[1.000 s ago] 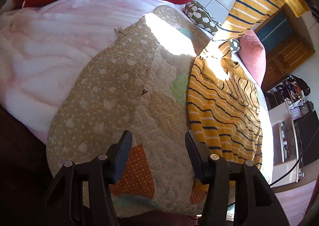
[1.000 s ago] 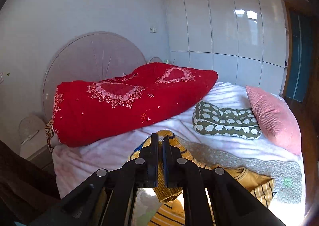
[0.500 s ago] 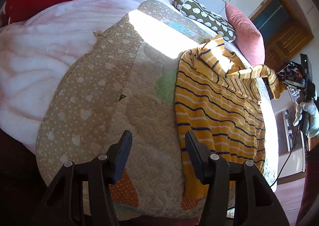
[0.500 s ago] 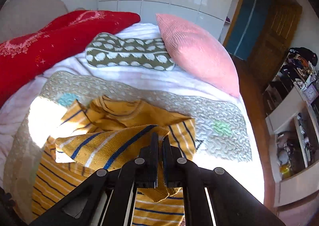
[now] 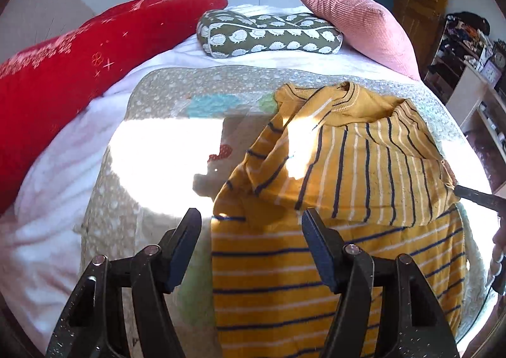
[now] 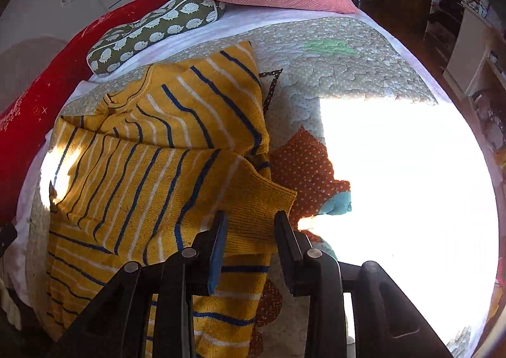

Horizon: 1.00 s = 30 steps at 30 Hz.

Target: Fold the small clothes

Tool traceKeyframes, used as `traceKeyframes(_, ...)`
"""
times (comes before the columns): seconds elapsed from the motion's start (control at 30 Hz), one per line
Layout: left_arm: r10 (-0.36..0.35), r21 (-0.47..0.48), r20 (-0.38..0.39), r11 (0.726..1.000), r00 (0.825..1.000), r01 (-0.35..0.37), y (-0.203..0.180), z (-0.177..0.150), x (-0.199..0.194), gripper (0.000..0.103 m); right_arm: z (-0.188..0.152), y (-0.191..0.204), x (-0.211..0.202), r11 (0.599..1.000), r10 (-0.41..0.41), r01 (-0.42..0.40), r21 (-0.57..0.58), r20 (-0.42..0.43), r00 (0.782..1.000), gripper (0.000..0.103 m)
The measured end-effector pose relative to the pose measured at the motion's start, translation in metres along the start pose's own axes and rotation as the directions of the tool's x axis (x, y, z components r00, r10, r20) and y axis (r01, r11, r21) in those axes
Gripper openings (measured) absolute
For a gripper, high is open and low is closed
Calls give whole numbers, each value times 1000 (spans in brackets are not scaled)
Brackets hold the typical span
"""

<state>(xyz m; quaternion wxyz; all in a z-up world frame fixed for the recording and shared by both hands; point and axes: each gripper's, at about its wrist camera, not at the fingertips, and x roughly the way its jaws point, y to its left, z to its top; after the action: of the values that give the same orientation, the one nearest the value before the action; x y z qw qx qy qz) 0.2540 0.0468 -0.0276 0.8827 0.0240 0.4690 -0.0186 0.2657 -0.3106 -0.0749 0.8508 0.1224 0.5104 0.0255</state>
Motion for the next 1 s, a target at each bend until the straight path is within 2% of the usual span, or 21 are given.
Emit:
traceKeyframes(0.1, 34, 96, -29, 995, 999, -31, -27, 35, 37, 65, -10, -10, -8, 998, 50, -50, 42, 10, 999, 36)
traceKeyframes(0.2, 89, 142, -74, 987, 993, -77, -43, 60, 75, 65, -18, -21, -17, 994, 73, -74, 80, 22, 997, 36)
traceKeyframes(0.23, 99, 144, -98, 986, 990, -85, -45, 65, 86, 59, -18, -25, -18, 993, 75, -77, 91, 26, 997, 36)
traceKeyframes(0.27, 107, 147, -127, 985, 986, -88, -45, 69, 97, 46, -21, -27, -20, 992, 73, -76, 97, 29, 997, 36)
traceKeyframes(0.3, 105, 142, -169, 987, 980, -81, -43, 72, 106, 7, -24, -29, -22, 992, 70, -72, 99, 30, 997, 36)
traceKeyframes(0.33, 90, 111, -206, 991, 974, -68, -36, 74, 113, 7, -26, -32, -23, 993, 67, -69, 100, 28, 997, 36)
traceKeyframes(0.4, 67, 35, -189, 998, 980, -61, -16, 77, 111, 7, -28, -35, -26, 993, 63, -66, 102, 28, 998, 36)
traceKeyframes(0.43, 78, -6, -175, 997, 981, -81, -3, 78, 108, 7, -27, -36, -27, 993, 64, -67, 102, 33, 997, 36)
traceKeyframes(0.53, 87, -159, -158, 981, 984, -113, 42, 79, 106, 7, -23, -36, -29, 991, 88, -93, 99, 58, 994, 36)
traceKeyframes(0.57, 85, -193, -160, 974, 983, -116, 53, 76, 108, 8, -20, -34, -28, 990, 98, -104, 95, 63, 993, 40)
traceKeyframes(0.63, 53, -198, -180, 976, 982, -89, 62, 71, 113, 10, -17, -28, -23, 987, 124, -130, 90, 69, 990, 46)
traceKeyframes(0.8, 5, -193, -162, 981, 987, -36, 59, 58, 104, 17, -3, -1, 5, 969, 217, -221, 115, 48, 975, 50)
traceKeyframes(0.93, -36, -240, -186, 971, 982, -10, 63, 53, 108, 18, 4, 19, 36, 980, 166, -164, 113, -14, 986, 53)
traceKeyframes(0.97, -49, -255, -187, 967, 981, 0, 67, 53, 108, 18, 4, 23, 41, 979, 178, -174, 108, -27, 984, 49)
traceKeyframes(1.0, -65, -270, -187, 963, 980, 12, 70, 51, 106, 18, 6, 28, 44, 978, 190, -186, 90, -37, 981, 39)
